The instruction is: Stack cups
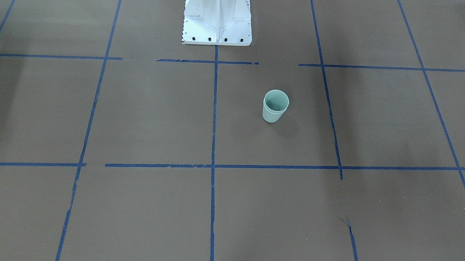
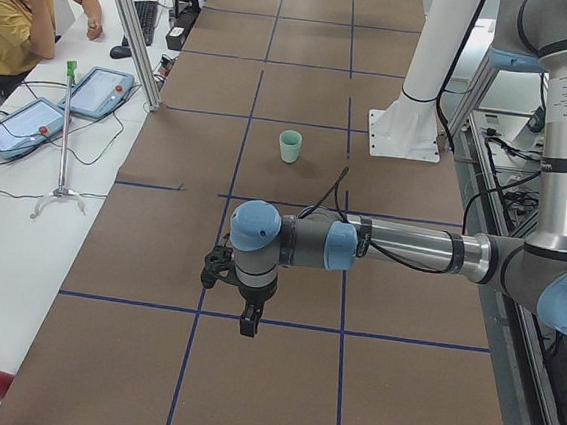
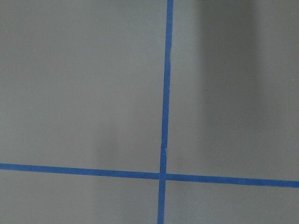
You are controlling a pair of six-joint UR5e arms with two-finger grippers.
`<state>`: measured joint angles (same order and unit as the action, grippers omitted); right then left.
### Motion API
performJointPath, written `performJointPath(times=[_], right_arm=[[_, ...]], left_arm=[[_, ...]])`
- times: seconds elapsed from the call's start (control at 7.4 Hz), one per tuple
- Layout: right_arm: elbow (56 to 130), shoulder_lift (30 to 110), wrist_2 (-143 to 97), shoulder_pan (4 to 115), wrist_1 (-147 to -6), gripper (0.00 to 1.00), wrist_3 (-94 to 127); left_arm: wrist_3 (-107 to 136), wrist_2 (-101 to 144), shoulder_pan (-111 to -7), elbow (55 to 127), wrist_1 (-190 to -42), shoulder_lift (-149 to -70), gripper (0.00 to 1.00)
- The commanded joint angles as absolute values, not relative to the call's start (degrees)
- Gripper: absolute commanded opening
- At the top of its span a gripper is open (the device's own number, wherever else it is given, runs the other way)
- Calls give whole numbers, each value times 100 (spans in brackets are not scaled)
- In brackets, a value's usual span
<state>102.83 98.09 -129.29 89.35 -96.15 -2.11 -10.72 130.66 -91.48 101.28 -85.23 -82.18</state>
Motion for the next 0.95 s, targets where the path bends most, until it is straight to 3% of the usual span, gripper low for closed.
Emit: performJointPath(times=[0.0, 0.81], right_arm=[[10283, 9809, -12929, 8938, -9615, 100, -211], [10283, 9809, -12929, 8930, -9615, 100, -211]], left_arm=[[-1081, 13069, -9149, 10116, -8814, -8209, 100], [-1072, 13069, -9149, 10063, -8824, -8209, 100]])
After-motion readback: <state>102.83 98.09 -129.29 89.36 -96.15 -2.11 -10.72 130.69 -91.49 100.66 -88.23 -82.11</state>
